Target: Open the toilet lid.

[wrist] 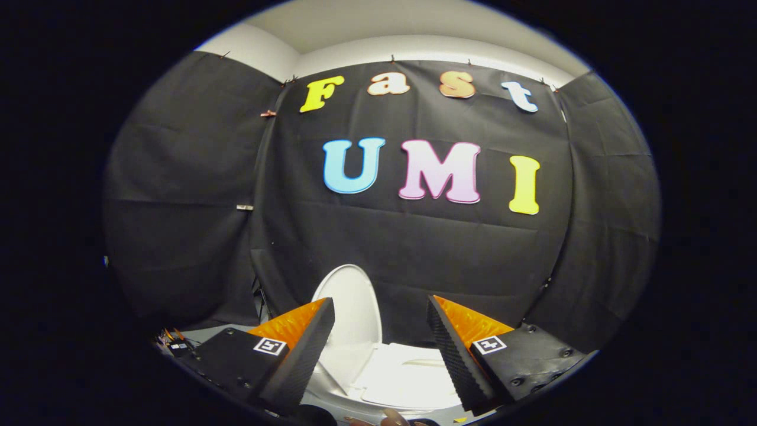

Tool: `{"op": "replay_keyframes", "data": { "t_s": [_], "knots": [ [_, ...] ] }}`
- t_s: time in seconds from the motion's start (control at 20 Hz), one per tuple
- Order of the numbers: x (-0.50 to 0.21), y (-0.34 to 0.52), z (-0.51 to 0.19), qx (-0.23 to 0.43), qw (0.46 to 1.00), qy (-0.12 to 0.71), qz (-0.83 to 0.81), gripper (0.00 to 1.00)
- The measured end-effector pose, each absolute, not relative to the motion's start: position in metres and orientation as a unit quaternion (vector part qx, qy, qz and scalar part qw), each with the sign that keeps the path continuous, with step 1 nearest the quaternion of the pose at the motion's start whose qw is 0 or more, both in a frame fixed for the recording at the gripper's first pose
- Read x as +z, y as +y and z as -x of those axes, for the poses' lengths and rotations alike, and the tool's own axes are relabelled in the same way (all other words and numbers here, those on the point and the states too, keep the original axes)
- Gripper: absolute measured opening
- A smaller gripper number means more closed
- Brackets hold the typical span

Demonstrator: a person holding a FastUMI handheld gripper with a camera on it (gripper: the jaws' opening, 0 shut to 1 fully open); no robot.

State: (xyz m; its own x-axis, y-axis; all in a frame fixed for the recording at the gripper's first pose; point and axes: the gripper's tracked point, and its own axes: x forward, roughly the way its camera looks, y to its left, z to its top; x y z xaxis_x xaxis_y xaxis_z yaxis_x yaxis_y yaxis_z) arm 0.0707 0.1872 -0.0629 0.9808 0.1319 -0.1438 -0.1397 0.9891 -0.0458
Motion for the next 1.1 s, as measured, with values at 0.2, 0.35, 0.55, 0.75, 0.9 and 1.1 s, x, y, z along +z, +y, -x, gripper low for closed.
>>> {"op": "replay_keyframes", "data": {
  "t_s": [0.2, 0.35, 0.55, 0.75, 0.9, 1.1],
  "knots": [
    [-0.039, 0.113, -0.053, 0.03, 0.998, 0.054, 0.018, 0.98],
    [-0.02, 0.078, -0.033, 0.015, 0.999, 0.037, 0.012, 0.98],
    [0.003, 0.038, -0.014, 0.001, 1.0, 0.008, 0.012, 0.98],
    [0.02, 0.016, -0.005, 0.003, 1.0, -0.007, -0.016, 0.98],
    [0.021, 0.015, -0.001, 0.019, 0.999, -0.002, -0.04, 0.98],
    [0.019, 0.013, -0.002, 0.034, 0.998, 0.009, -0.053, 0.98]
  ]
}}
